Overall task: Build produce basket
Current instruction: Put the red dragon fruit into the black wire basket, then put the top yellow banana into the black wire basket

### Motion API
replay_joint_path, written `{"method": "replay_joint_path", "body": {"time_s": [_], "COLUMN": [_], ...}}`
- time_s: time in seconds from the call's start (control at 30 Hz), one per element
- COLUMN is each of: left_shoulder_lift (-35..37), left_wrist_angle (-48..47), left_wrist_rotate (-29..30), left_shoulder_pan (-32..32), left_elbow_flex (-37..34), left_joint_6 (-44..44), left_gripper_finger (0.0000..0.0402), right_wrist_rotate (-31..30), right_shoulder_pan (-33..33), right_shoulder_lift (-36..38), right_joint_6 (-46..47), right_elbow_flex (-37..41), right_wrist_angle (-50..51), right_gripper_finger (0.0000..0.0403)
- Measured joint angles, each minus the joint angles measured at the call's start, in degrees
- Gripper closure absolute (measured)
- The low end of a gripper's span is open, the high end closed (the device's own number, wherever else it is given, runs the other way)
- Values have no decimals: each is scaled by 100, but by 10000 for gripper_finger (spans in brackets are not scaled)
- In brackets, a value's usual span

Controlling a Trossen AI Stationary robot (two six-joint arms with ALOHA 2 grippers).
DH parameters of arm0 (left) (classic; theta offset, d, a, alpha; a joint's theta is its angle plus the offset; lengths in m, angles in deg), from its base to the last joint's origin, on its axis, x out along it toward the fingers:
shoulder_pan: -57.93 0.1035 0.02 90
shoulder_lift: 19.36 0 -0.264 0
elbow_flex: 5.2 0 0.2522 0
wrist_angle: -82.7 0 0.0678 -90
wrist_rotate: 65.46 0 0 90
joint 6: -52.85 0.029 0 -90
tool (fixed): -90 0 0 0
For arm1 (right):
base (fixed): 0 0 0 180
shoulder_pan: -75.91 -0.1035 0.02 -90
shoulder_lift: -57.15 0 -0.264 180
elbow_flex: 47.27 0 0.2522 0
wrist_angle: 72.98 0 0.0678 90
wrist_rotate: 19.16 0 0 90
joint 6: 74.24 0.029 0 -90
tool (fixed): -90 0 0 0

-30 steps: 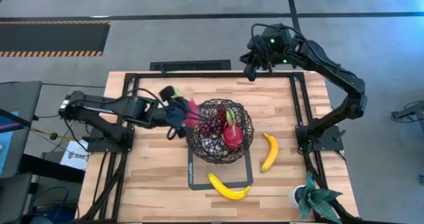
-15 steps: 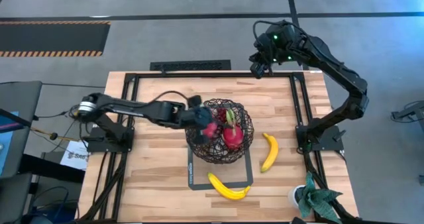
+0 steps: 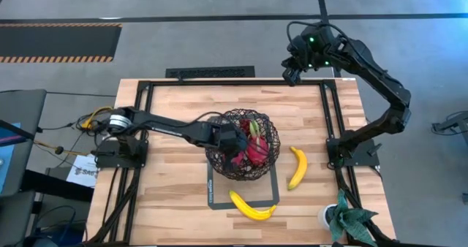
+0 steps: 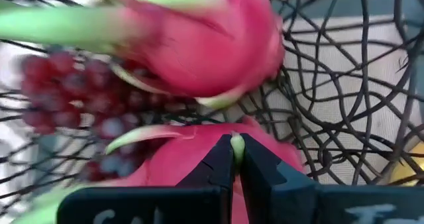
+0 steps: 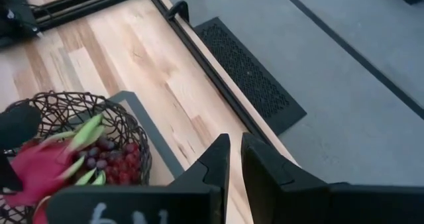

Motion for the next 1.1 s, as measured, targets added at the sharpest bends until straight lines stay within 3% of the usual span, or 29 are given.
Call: {"method": "replay_joint_path", "body": {"time_s": [0.47, 0.73, 0.9, 1.1], "left_shoulder_lift": [-140, -138, -136, 134], "left_wrist_angle": [-231, -935, -1083, -1508], "left_wrist_rotate": [-17, 117, 153, 595], "left_shoulder_pan": [0, 2, 2, 11], "left_elbow_flex": [320, 1009, 1019, 1010], "left_joint_6": [-43, 317, 501, 358], "left_gripper_finger": [395, 344, 309, 284], "right_wrist_rotate": [2, -40, -55, -72], "right_shoulder_pan": [-96, -192, -175, -269], "right_shoulder_lift": [24, 24, 24, 28], "right_joint_6": [-229, -207, -61, 661], "right_elbow_flex": [0, -7, -271, -843], "right_wrist_angle": [241, 1037, 1490, 2634], "right_gripper_finger": [344, 344, 344, 344]}}
